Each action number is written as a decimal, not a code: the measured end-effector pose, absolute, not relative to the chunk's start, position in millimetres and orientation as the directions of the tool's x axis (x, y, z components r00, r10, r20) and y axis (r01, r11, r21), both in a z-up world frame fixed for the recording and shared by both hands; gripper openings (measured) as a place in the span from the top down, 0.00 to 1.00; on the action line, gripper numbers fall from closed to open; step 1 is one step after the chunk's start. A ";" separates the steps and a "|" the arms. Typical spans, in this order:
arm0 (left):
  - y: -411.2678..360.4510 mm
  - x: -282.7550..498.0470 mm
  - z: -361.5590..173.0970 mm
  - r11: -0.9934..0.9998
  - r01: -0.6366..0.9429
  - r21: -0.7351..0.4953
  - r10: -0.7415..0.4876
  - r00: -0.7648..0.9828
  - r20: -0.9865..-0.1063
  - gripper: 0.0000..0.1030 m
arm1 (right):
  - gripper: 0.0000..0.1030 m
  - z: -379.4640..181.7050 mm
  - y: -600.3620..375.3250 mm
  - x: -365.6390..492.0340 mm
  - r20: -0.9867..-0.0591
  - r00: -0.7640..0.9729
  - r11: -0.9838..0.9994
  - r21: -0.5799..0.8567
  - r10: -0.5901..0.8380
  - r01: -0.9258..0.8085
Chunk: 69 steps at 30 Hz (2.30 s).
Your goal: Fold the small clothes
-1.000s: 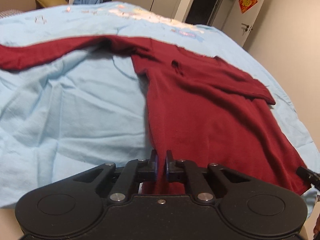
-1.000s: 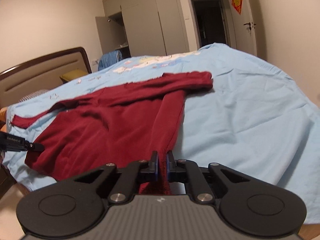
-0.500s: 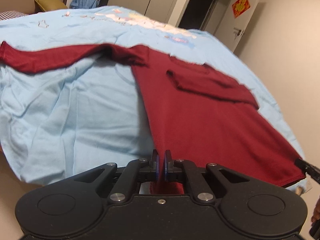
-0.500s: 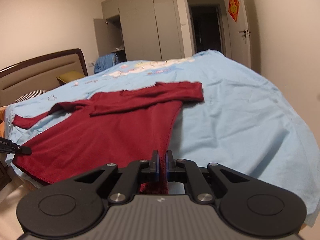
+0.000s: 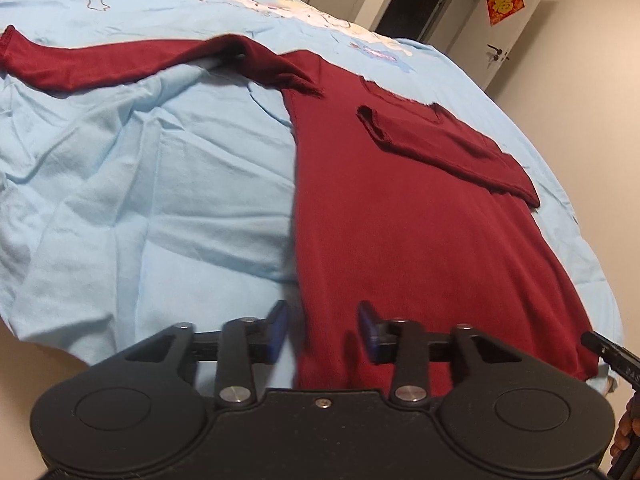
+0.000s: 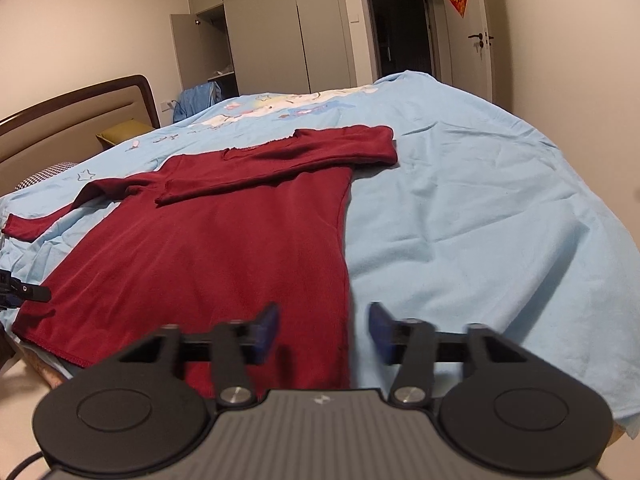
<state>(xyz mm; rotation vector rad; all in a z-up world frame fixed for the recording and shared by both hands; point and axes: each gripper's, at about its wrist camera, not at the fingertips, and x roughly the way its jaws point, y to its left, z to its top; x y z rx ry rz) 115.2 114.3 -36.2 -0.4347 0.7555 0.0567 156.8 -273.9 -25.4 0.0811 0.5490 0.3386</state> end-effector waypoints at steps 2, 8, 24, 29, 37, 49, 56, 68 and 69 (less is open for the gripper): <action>121.6 117.8 -33.1 0.908 -0.229 -0.352 -0.073 0.740 -0.668 0.38 | 0.28 -23.7 -271.7 161.7 -0.489 0.802 0.939 0.160 0.342 -0.303; 163.6 126.9 -17.9 0.879 -0.350 -0.324 0.079 0.776 -0.625 0.10 | 0.02 -20.7 -255.7 177.6 -0.457 0.811 0.931 0.150 0.365 -0.334; 329.5 171.7 -5.5 0.625 -0.648 -0.436 0.408 0.746 -0.526 0.08 | 0.00 -27.7 -215.4 194.4 -0.502 0.776 0.922 0.145 0.382 -0.359; 335.3 184.2 -10.0 0.575 -0.713 -0.401 0.499 0.694 -0.518 0.32 | 0.00 -29.6 -207.9 194.9 -0.515 0.777 0.925 0.101 0.363 -0.366; 353.3 175.2 -15.9 0.486 -0.762 -0.428 0.586 0.648 -0.487 0.94 | 0.00 -35.3 -199.7 193.9 -0.527 0.779 0.924 0.031 0.340 -0.382; 376.8 217.1 61.5 0.671 -0.687 -0.280 0.623 0.727 -0.291 0.96 | 0.00 -38.1 -207.4 199.3 -0.511 0.781 0.924 0.073 0.358 -0.376; 317.5 244.4 103.0 0.790 -0.579 -0.202 0.547 0.814 -0.197 0.96 | 0.00 -38.8 -213.9 201.9 -0.491 0.785 0.920 0.103 0.379 -0.379; 111.8 318.9 152.8 0.980 -0.198 -0.011 0.196 0.977 -0.079 0.96 | 0.00 -39.9 -239.0 197.2 -0.446 0.816 0.930 0.181 0.369 -0.321; 95.0 324.7 150.8 0.986 -0.164 -0.005 0.163 0.983 -0.080 0.96 | 0.00 -39.9 -242.3 196.1 -0.443 0.819 0.931 0.185 0.365 -0.315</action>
